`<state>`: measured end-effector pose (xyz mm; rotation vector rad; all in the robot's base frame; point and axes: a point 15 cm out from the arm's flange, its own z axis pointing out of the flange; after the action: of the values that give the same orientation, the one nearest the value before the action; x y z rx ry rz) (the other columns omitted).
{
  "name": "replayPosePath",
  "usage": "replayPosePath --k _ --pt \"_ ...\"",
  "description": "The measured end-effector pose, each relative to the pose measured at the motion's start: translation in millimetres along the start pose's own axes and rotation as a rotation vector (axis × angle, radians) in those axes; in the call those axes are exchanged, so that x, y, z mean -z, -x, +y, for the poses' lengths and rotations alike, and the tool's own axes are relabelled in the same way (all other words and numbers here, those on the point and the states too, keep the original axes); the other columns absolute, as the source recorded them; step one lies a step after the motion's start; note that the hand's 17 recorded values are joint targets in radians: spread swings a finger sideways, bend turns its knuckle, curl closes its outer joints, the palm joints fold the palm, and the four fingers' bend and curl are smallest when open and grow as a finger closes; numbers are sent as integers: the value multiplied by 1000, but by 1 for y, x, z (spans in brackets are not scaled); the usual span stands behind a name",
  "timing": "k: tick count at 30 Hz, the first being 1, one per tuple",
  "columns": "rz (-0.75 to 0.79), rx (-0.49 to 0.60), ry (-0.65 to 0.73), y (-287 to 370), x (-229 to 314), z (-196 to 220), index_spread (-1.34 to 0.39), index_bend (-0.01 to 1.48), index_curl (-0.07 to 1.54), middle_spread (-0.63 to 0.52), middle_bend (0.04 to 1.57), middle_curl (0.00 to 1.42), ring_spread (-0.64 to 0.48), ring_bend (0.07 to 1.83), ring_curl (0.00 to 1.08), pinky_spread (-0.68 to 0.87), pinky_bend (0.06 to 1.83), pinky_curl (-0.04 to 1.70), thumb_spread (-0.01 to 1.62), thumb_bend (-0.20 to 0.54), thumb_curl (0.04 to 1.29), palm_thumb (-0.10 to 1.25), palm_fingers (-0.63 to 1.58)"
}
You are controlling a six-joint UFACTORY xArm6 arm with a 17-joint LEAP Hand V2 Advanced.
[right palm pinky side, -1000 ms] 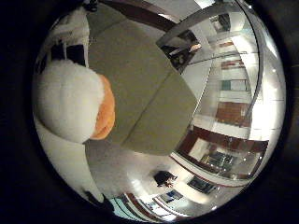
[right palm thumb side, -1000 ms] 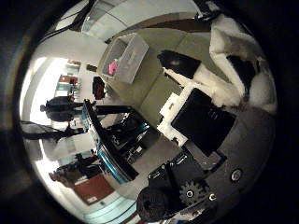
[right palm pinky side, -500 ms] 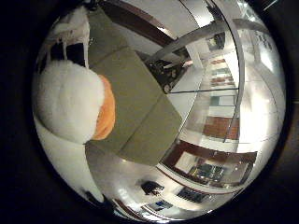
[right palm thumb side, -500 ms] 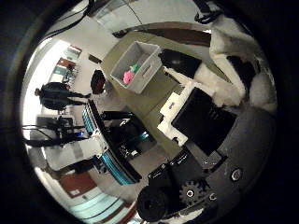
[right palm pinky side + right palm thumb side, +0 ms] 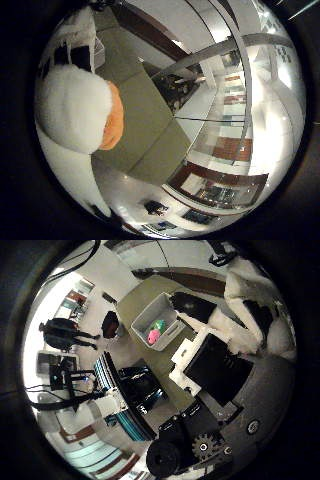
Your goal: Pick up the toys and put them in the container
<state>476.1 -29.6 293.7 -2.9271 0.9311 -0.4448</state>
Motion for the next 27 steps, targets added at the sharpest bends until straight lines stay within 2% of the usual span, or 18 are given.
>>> replayPosePath --k 12,27 --pt "-25 101 -58 72 13 -83 -227 1170 811 -141 1329 779 -258 1263 896 -209 1299 1021 1045 -20 444 882 1112" --pt "-79 206 -72 166 20 -147 -227 1170 809 -140 1332 771 -256 1265 897 -209 1296 1024 1045 -20 444 882 1113"
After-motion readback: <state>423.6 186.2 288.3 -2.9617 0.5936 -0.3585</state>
